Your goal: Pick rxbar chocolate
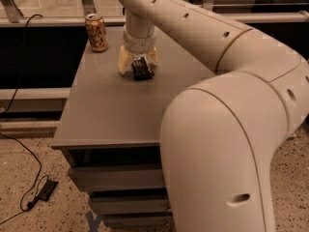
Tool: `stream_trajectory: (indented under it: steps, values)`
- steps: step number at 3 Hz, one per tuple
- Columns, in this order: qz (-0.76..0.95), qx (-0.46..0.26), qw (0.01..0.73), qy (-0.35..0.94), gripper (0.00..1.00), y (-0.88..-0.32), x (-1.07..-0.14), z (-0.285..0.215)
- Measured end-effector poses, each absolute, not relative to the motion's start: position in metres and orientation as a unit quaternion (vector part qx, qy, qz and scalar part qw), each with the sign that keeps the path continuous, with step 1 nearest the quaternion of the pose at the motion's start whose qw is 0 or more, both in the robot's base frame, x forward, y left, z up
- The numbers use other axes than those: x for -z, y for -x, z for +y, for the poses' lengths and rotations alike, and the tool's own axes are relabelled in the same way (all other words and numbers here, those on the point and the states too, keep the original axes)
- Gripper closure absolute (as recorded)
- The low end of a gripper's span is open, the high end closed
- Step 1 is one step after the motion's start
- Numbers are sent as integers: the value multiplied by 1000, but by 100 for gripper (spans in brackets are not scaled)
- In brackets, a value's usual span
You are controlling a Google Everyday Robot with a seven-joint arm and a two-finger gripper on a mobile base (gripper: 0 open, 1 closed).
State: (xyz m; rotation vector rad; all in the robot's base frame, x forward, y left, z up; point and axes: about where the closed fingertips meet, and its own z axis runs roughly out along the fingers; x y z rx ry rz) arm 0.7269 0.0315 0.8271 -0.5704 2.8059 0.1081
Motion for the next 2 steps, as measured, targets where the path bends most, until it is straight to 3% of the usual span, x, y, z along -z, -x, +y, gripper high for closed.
stream_trajectory:
  steps: [2]
  values:
    - [970, -37, 138, 197, 88, -727, -837, 32]
